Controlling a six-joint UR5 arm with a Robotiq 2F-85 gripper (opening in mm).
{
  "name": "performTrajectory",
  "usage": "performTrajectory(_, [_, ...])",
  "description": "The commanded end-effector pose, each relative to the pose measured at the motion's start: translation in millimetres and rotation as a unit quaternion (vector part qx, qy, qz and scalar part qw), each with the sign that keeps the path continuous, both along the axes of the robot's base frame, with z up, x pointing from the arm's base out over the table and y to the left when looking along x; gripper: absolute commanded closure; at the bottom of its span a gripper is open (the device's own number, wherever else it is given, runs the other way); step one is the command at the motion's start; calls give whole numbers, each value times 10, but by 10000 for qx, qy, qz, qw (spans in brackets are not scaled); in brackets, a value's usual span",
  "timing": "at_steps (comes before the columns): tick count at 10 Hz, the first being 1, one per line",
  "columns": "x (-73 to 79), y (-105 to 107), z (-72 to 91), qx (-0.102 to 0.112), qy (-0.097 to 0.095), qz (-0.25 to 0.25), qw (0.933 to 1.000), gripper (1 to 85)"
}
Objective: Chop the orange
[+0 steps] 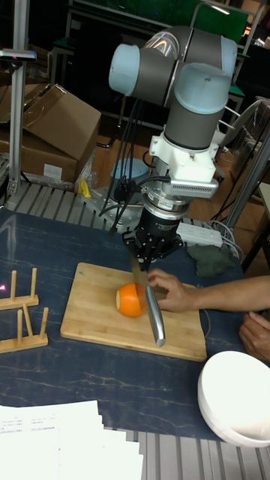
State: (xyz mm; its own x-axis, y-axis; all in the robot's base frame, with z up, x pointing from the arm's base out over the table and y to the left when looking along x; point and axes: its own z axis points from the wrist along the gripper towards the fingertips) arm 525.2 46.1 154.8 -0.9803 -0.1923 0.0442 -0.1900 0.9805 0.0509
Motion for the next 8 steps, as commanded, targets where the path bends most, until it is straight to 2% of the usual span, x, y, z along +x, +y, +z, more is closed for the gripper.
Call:
performTrajectory(1, [59, 35, -22, 94, -40, -29, 9999, 843])
performTrajectory(6, [190, -14, -47, 157, -87, 6, 9998, 843])
performTrajectory(8, [139, -23, -4, 132, -55, -23, 9999, 843])
